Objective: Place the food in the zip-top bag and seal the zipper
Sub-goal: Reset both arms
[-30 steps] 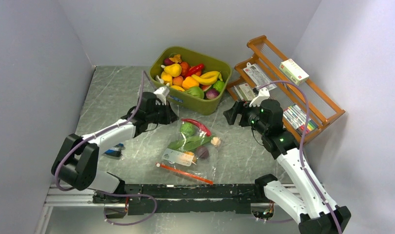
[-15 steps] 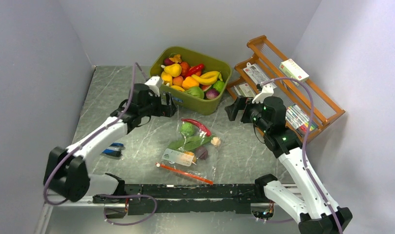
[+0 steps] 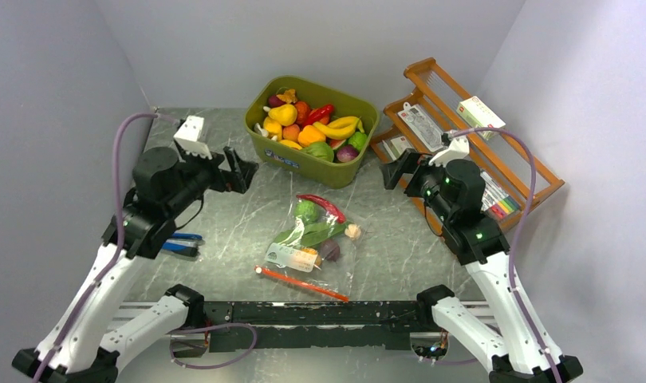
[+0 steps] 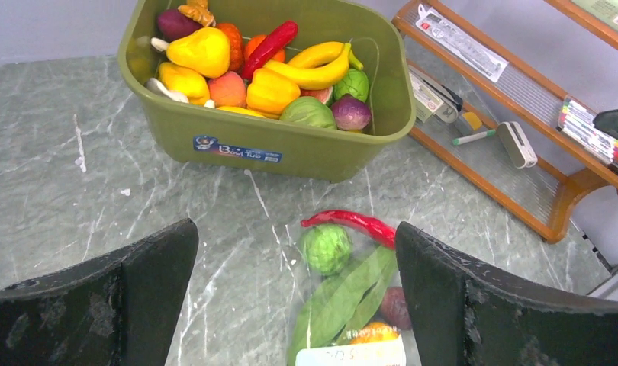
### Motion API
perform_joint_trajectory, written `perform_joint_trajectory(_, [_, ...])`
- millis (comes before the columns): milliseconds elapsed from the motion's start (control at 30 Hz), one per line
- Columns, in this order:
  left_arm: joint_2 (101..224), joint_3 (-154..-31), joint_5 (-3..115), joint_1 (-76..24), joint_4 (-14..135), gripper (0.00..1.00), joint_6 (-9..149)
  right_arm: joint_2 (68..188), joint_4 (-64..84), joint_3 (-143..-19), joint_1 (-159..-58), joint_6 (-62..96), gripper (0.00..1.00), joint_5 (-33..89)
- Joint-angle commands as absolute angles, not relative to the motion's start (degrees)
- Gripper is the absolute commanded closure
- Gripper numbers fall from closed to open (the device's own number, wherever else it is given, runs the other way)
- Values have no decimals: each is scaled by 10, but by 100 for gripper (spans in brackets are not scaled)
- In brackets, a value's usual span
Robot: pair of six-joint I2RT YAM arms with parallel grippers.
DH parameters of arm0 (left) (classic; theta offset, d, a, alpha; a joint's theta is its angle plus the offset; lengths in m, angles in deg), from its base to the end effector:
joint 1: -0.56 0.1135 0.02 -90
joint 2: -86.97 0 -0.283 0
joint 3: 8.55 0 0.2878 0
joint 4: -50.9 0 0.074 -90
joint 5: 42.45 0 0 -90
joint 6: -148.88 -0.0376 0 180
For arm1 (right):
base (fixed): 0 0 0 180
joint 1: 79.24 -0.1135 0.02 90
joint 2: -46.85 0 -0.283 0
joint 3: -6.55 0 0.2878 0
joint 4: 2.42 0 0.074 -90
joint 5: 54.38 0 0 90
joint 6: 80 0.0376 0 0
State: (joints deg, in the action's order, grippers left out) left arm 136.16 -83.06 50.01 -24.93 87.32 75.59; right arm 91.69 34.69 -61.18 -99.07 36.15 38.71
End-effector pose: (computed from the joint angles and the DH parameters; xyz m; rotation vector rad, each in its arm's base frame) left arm 0.1841 -0.0895 0.4293 0.1694 1.7918 -0.5691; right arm 0.1819 0.0634 0.3976 0.1407 1.8441 0.5161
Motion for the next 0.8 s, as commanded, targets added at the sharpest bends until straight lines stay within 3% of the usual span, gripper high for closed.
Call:
perform_joint_trajectory(0, [1309, -846, 490, -248, 937, 1, 763, 895, 360, -625, -988, 367, 0, 403])
perform_joint_trajectory(333, [1212, -750, 496, -248, 916, 1, 792, 863, 369, -601, -989, 405, 0, 388])
perform_joint_trajectory(767, [1192, -752, 515, -248, 915, 1, 785, 872, 386, -602, -989, 426, 0, 383])
